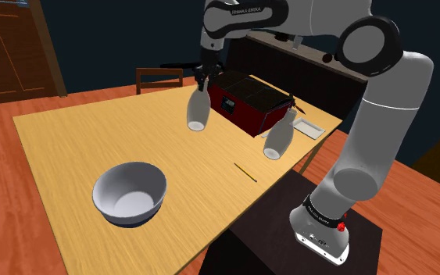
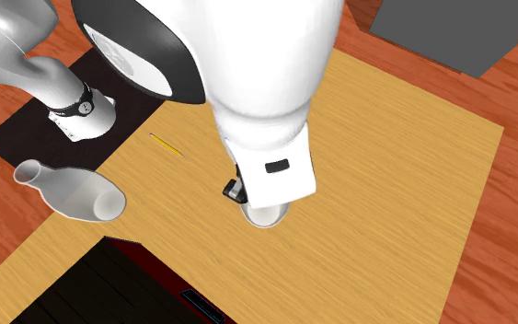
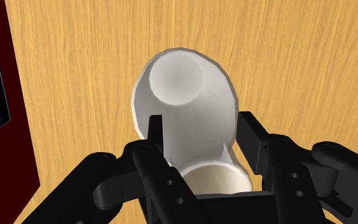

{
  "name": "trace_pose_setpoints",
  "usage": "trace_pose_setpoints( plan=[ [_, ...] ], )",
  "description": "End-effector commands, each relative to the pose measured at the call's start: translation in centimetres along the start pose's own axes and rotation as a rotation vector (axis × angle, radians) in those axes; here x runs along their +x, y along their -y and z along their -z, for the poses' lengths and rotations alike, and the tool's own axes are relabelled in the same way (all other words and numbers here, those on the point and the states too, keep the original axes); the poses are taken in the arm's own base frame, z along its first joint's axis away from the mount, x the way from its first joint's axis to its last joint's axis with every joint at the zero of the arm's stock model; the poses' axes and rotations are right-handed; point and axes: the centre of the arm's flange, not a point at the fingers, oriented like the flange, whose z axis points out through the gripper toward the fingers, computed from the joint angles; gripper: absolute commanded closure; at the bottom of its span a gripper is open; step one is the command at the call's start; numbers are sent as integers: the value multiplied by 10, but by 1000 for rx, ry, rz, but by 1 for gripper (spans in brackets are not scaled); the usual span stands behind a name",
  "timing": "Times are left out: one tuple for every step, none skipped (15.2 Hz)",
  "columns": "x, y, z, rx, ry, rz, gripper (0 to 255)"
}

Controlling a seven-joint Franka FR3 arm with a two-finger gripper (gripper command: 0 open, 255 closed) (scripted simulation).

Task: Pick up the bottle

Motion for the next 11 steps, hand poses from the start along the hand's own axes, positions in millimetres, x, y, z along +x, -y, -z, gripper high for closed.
trace_pose_setpoints(
  plan=[
    [0, 1, 10, 0, 0, 0, 255],
    [0, 1, 15, 0, 0, 0, 255],
    [-1, 1, 21, 0, 0, 0, 255],
    [-1, 1, 26, 0, 0, 0, 255],
    [-1, 1, 31, 0, 0, 0, 255],
    [-1, 1, 37, 0, 0, 0, 255],
    [-1, 1, 42, 0, 0, 0, 255],
    [-1, 1, 47, 0, 0, 0, 255],
    [-2, 1, 52, 0, 0, 0, 255],
    [-2, 2, 53, 0, 0, 0, 255],
    [-2, 1, 53, 0, 0, 0, 255]
  ],
)
